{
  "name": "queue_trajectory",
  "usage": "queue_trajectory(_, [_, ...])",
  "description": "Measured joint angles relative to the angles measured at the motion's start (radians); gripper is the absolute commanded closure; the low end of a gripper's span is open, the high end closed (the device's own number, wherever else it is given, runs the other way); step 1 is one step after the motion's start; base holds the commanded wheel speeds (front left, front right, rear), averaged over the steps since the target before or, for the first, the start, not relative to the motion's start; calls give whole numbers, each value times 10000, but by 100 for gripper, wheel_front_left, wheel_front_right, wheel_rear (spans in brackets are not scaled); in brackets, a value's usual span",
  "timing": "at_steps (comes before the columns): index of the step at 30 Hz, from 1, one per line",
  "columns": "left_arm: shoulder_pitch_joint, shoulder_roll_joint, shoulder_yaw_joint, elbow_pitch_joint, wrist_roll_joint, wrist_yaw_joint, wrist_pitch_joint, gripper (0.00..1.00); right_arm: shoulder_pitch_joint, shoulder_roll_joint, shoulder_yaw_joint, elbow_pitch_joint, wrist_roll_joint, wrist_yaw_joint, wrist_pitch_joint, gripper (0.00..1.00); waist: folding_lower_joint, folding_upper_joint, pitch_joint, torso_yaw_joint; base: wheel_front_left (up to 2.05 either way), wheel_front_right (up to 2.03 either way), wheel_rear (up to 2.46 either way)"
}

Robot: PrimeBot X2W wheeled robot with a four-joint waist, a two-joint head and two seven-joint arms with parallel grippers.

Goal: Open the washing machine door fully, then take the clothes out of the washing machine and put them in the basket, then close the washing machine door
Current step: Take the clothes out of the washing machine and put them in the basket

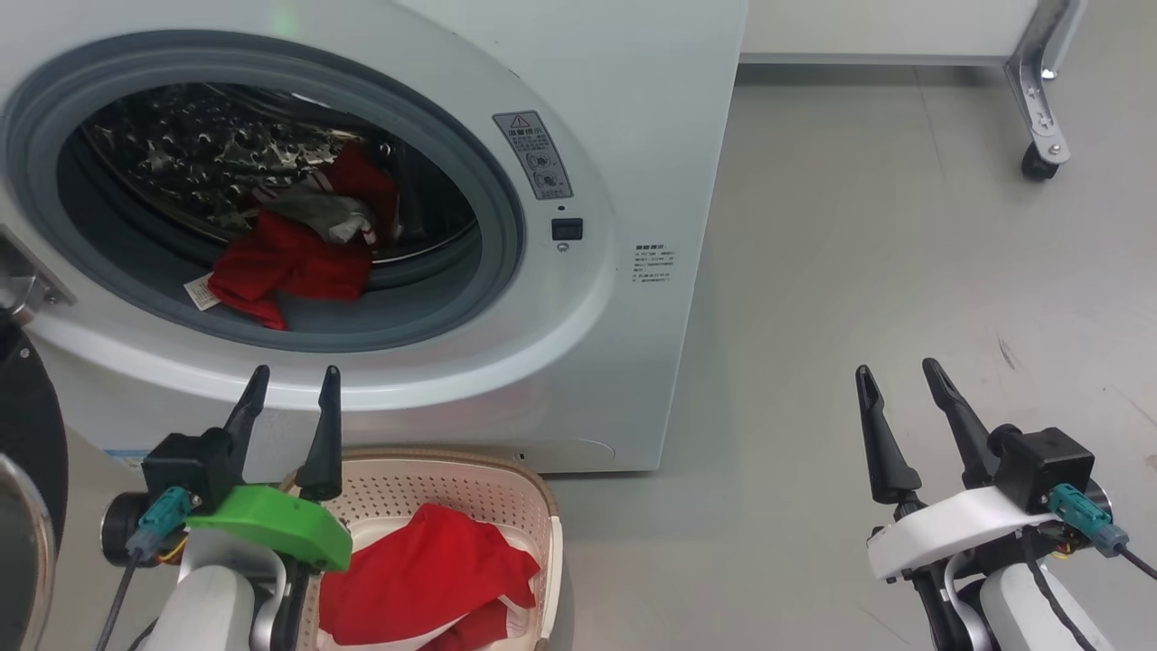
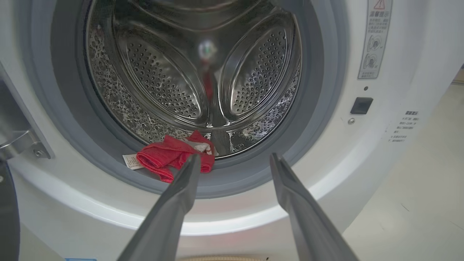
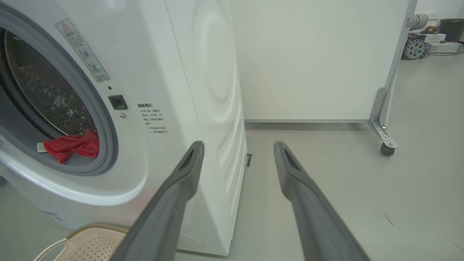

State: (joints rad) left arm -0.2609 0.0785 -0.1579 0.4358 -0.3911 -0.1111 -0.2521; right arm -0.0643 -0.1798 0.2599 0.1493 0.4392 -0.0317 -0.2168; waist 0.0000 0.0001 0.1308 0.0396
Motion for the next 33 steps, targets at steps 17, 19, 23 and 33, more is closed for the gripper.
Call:
queue_trajectory(17, [1795, -171, 190, -1361, 251, 17, 0, 0, 379, 46, 140, -226, 6, 38, 0, 0, 0, 0, -691, -55, 0, 0, 0])
queue_trajectory(19, [1849, -194, 199, -1492, 330, 19, 0, 0, 394, 42, 140, -245, 6, 38, 2, 0, 0, 0, -682, -67, 0, 0, 0])
queue_trajectory(23, [1914, -215, 198, -1707, 454, 19, 0, 0, 441, 40, 138, -301, 6, 33, 2, 0, 0, 0, -653, -85, 0, 0, 0])
queue_trajectory(33, [2200, -245, 190, -2042, 566, 19, 0, 0, 464, 31, 140, -378, 6, 31, 15, 0, 0, 0, -625, -85, 0, 0, 0])
